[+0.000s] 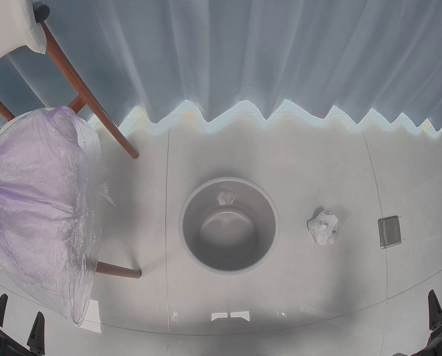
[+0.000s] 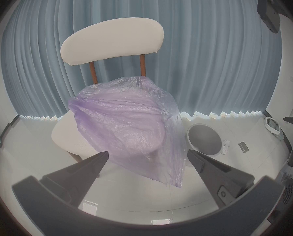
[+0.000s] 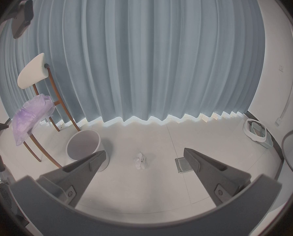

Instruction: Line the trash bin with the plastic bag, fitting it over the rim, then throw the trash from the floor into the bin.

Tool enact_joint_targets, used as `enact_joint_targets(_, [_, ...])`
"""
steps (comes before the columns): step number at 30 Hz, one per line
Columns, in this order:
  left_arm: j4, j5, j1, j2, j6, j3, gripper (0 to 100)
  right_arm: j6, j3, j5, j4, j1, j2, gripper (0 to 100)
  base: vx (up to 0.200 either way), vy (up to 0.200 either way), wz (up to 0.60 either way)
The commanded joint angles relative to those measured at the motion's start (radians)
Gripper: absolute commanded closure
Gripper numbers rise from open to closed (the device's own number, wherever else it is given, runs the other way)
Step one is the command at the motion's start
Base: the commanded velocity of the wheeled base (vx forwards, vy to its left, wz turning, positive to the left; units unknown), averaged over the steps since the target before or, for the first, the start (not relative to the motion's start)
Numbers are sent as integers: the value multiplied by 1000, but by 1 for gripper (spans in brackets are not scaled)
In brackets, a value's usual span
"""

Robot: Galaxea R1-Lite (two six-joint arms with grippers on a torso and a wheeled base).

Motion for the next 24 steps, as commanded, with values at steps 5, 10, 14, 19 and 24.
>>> enact_joint_targets(5, [0,0,0,-9,0,18,0,0,18,0,-1,0,-17,0,0,0,0])
enact_joint_targets(10, [-3,0,0,-9,2,18,0,0,18,0,-1,0,-17,0,0,0,0])
enact_joint_targets(14, [-3,-1,0,-9,2,18,0,0,18,0,-1,0,-17,0,0,0,0])
enact_joint_targets(19, [-3,-6,-1,-9,14,18,0,0,18,0,-1,0,-17,0,0,0,0])
enact_joint_targets(24, [-6,-12,0,-10,20,18,0,0,18,0,-1,0,-17,0,0,0,0])
